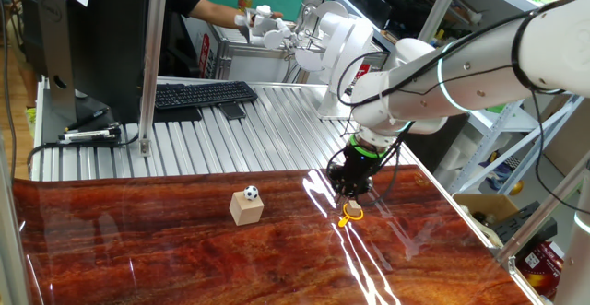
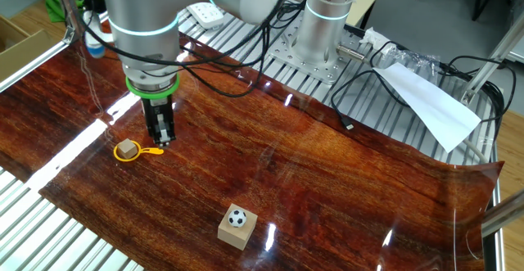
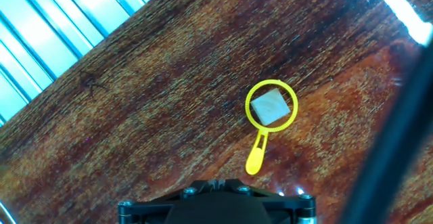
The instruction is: Attach the bubble ring to the ball
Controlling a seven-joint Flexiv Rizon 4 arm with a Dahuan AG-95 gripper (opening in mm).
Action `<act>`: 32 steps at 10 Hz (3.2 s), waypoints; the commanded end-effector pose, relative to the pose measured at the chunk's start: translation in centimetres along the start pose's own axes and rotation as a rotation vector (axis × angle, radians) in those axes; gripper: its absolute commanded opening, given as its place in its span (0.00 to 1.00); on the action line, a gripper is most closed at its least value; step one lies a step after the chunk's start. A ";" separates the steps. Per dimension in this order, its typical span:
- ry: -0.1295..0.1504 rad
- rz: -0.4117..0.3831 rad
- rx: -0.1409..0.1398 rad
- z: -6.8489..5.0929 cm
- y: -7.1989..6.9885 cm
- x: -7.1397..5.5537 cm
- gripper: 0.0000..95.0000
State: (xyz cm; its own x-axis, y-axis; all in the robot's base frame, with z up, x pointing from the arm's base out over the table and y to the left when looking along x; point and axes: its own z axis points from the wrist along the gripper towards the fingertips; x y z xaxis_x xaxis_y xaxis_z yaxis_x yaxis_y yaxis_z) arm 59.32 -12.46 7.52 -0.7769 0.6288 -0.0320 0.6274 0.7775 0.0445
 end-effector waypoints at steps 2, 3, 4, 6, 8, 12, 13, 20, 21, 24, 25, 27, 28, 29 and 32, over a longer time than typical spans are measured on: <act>0.000 0.021 -0.008 0.2 -0.7 0.0 0.00; -0.005 0.022 -0.011 0.3 -1.1 0.0 0.00; -0.005 0.020 -0.012 0.3 -1.5 0.0 0.00; -0.002 0.033 -0.016 0.4 -2.0 0.1 0.00; 0.004 0.050 -0.018 0.4 -2.2 0.1 0.00; 0.013 0.080 -0.023 0.5 -2.2 0.1 0.00; 0.019 0.082 -0.024 0.5 -2.2 0.1 0.00; 0.033 0.174 -0.038 0.5 -2.2 0.1 0.00; 0.040 0.195 -0.047 0.5 -2.2 0.1 0.00; 0.041 0.208 -0.063 0.5 -2.2 0.1 0.00; 0.033 0.200 -0.069 0.5 -2.2 0.1 0.00; 0.022 0.189 -0.073 0.5 -2.2 0.1 0.00; 0.016 0.187 -0.071 0.5 -2.2 0.1 0.00; 0.016 0.185 -0.071 0.5 -2.2 0.1 0.00; 0.013 0.179 -0.067 0.5 -2.2 0.1 0.00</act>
State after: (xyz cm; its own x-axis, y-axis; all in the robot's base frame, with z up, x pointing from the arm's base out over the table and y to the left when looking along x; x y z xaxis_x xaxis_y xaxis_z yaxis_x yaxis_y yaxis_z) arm 57.92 -14.16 6.87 -0.6538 0.7567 -0.0032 0.7514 0.6497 0.1148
